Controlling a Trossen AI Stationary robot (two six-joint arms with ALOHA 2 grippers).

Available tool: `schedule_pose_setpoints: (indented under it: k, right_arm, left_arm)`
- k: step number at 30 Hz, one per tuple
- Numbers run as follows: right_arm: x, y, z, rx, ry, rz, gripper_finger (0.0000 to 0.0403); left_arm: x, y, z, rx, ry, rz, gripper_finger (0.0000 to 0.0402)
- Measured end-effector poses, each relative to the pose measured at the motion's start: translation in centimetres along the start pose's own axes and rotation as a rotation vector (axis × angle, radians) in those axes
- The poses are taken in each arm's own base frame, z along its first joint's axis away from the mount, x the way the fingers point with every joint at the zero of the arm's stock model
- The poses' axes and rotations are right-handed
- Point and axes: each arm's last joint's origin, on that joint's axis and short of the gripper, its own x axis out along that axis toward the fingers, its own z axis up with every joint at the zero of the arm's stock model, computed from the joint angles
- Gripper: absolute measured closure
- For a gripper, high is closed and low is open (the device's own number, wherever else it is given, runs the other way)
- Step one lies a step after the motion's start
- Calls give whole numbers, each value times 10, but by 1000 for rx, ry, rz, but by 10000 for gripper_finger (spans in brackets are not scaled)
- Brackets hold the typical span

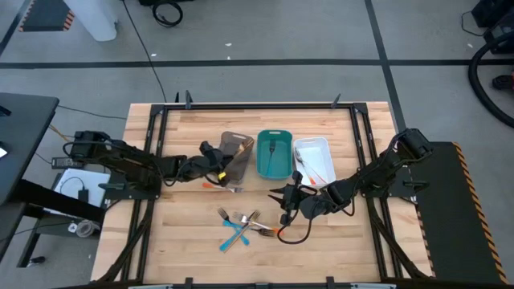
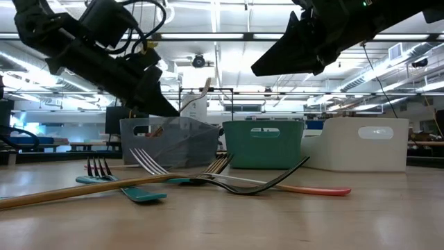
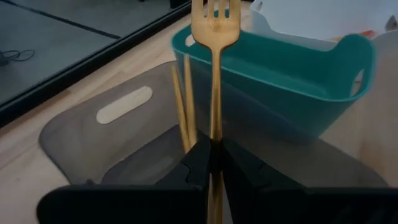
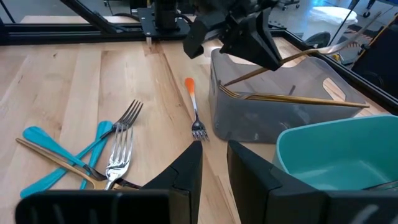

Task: Sort silverware by color (type)
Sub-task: Put the gold fork into the black bin, then put the orange fork into the white bin

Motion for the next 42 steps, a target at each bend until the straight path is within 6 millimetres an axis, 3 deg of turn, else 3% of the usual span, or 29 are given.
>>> schedule_pose_setpoints:
  k: [17,29,42]
  right_arm:
    - [0,0,1,5,-5,2,320]
    - [0,0,1,9,-10,3,320]
    - [0,0,1,8,-9,2,320]
  left_arm:
    - [-6,10,-22,-58,30,13,363]
    - [-6,10,-23,-56,36,13,361]
    - [-6,10,-23,-64,34,12,300]
